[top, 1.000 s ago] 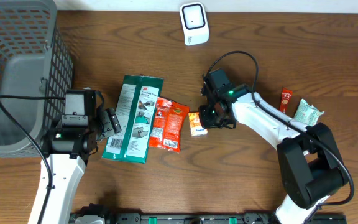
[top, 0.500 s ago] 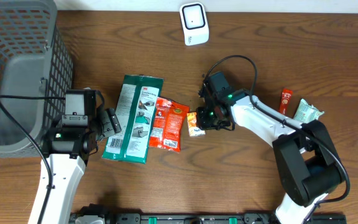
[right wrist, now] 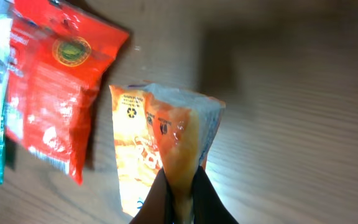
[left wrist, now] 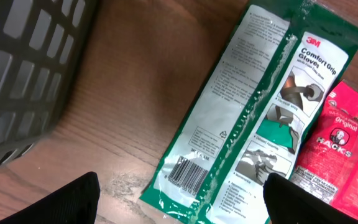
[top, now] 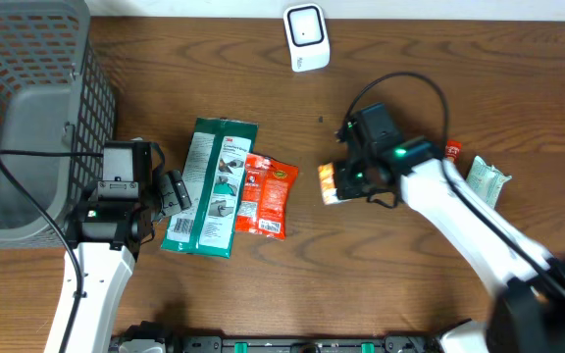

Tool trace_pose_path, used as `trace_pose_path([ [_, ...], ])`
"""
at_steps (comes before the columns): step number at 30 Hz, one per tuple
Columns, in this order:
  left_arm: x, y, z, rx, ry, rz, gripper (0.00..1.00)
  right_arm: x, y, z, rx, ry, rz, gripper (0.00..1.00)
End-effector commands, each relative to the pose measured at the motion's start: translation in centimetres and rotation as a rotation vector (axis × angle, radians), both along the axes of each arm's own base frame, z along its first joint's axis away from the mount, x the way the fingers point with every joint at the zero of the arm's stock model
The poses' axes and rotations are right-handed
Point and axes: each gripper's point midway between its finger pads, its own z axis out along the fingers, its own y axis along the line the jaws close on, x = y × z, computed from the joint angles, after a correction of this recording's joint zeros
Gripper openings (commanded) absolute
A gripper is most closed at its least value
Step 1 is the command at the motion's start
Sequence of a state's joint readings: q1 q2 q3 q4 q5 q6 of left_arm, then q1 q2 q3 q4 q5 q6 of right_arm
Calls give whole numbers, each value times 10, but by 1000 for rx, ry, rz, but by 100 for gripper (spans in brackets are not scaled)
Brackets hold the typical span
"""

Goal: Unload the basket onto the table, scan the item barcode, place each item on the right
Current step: 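Raise the orange juice box up in front of the white scanner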

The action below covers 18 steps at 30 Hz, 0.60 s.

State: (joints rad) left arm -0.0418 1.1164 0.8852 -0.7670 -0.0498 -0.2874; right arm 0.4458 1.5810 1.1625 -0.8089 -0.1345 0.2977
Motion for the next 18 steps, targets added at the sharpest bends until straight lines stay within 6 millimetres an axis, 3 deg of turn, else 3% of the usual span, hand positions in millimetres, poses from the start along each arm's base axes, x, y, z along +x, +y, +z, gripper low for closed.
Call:
trace_pose_path([
  [1,3,0,5,-7,-13,2,85,23,-34,60,-147,-174,-71,1],
  [6,3,0,5,-7,-16,2,85,30,-49,124,-183,-195,-113,1],
  [13,3,0,5,-7,-16,2,85,60,-62,215,-265,-284,-180,1],
  [18,3,0,5,-7,-16,2,85,98,-69,235,-368,-344,-230,1],
])
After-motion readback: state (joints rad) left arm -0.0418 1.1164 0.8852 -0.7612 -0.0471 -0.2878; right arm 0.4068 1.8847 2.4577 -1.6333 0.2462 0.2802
